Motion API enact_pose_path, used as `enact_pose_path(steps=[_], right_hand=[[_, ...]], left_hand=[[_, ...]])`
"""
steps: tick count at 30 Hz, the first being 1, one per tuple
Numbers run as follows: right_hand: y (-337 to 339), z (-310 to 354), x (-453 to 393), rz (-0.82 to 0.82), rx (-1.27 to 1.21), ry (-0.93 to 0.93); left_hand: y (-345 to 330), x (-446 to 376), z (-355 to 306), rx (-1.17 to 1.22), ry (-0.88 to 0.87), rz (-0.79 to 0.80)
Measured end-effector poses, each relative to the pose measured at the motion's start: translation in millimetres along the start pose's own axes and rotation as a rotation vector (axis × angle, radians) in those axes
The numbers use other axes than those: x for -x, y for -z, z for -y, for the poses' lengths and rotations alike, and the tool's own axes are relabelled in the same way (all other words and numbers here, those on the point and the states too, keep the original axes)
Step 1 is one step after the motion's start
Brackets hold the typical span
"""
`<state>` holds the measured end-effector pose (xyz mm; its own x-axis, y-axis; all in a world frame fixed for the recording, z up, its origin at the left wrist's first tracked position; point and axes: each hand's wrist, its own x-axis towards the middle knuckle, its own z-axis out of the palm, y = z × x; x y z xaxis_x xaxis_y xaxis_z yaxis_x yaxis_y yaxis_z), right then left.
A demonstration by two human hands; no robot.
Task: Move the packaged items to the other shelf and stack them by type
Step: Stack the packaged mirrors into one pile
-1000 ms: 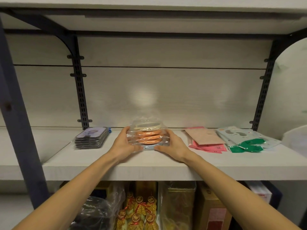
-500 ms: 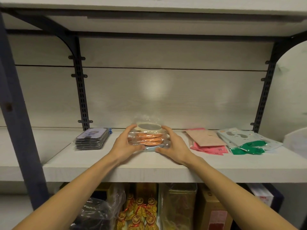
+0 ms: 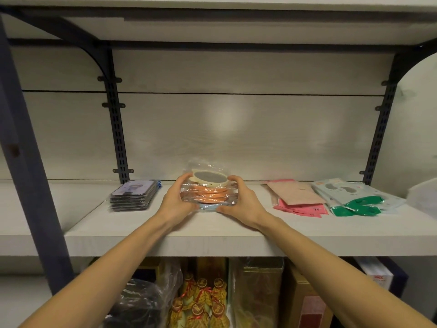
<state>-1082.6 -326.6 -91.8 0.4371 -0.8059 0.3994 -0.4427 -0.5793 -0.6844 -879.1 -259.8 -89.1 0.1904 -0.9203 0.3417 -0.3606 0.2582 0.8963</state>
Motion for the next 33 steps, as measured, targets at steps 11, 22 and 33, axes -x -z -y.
enact_pose_path(steps=[11, 22, 33], right_hand=[[-3.1, 11.1, 8.9, -0.068, 0.067, -0.010], [-1.3, 15.7, 10.0, -0.179, 0.387, 0.097], [0.1, 12.9, 8.3, -0.140, 0.509, 0.105]], left_hand=[[1.3, -2.4, -0.1, 0.052, 0.106, -0.105], [-0.3, 4.3, 0.4, -0.282, 0.046, -0.175], [-5.2, 11.6, -13.8, -0.484, 0.073, -0.245]])
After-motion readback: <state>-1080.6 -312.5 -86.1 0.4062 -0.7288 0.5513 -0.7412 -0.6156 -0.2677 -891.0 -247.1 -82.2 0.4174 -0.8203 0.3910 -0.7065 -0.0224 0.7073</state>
